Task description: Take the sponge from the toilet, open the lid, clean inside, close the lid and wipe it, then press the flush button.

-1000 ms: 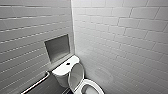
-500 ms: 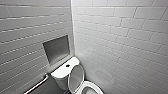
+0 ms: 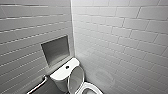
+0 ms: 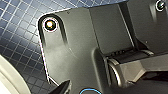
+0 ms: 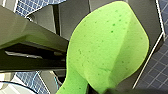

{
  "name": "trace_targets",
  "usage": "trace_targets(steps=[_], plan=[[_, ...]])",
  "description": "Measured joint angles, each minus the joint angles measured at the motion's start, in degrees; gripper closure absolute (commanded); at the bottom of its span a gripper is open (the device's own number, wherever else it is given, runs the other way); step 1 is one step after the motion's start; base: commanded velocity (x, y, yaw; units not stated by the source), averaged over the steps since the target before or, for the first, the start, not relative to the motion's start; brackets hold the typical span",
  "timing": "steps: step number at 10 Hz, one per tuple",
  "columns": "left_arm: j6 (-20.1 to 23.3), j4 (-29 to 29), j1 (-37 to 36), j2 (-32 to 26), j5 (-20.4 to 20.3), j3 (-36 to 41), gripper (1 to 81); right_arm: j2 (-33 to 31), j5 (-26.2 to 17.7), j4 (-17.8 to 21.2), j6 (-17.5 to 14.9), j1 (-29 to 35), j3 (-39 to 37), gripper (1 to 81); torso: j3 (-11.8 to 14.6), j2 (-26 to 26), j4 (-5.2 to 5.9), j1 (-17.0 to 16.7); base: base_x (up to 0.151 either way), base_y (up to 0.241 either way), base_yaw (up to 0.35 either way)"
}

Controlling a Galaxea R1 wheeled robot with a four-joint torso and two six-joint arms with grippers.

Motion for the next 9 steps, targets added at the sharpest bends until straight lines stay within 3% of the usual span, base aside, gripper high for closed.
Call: trace_targets(steps=[3,7,9], plan=[[-0.1,-0.4,0.6,0.0,0.9,0.0,1.0,-3.6,2.3,0.0,0.0,-0.8,3.6,81.1,0.0,0.0,0.0,0.0,0.0,0.0,0.0],[0.0,-0.4,2.8,-0.4,1.3,2.3,1.0,-11.5,5.9,0.4,0.4,-0.5,16.8,81.1,0.0,0.0,0.0,0.0,0.0,0.0,0.0],[0.0,-0.4,2.6,-1.6,1.2,5.0,1.0,-17.6,9.9,1.9,2.8,-0.9,21.8,81.1,0.0,0.0,0.02,0.0,0.0,0.0,0.0]])
